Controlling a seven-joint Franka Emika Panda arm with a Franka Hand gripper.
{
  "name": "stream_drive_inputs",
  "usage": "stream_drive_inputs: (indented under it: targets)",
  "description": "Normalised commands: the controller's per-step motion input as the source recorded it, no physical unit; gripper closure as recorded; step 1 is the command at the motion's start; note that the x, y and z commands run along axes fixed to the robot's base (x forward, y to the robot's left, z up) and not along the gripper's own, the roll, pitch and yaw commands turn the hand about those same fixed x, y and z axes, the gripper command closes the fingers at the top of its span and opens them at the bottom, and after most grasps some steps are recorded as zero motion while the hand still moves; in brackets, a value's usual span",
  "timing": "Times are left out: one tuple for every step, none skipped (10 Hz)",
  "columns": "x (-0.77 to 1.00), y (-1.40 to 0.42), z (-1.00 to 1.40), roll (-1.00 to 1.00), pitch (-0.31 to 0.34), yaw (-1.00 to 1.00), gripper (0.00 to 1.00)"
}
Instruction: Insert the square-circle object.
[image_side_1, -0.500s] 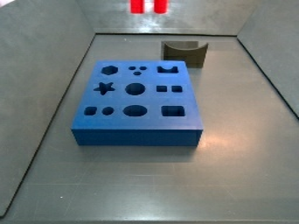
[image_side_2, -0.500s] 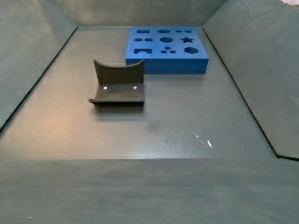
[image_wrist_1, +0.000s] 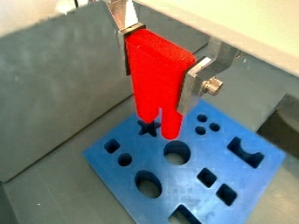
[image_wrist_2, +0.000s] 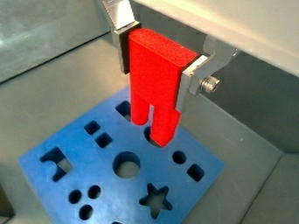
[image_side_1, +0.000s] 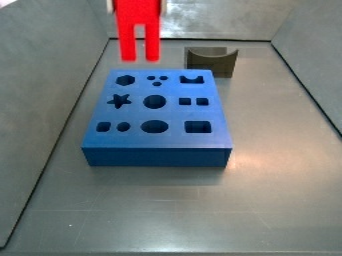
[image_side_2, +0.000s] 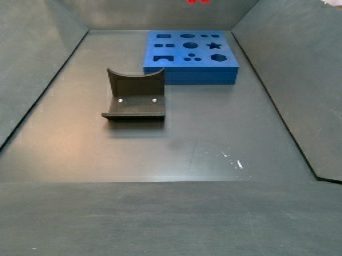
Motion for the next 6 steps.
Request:
stream_drive_inputs:
  targets:
    - [-0.26,-0.08,-0.69,-0.02,-0.289,0.0,1.0]
    - [-0.24,-0.17,-0.81,0.01,-0.236,0.0,1.0]
    - [-0.2,-0.06,-0.55,0.0,-0.203,0.0,1.0]
    - [-0.23,-0.08,-0.38,-0.01,-0.077,0.0,1.0]
    - [-0.07,-0.1,-0.19,-0.09,-0.091,0.05,1.0]
    - [0.0,-0.16,-0.19,-0.05,0.004,0.0,1.0]
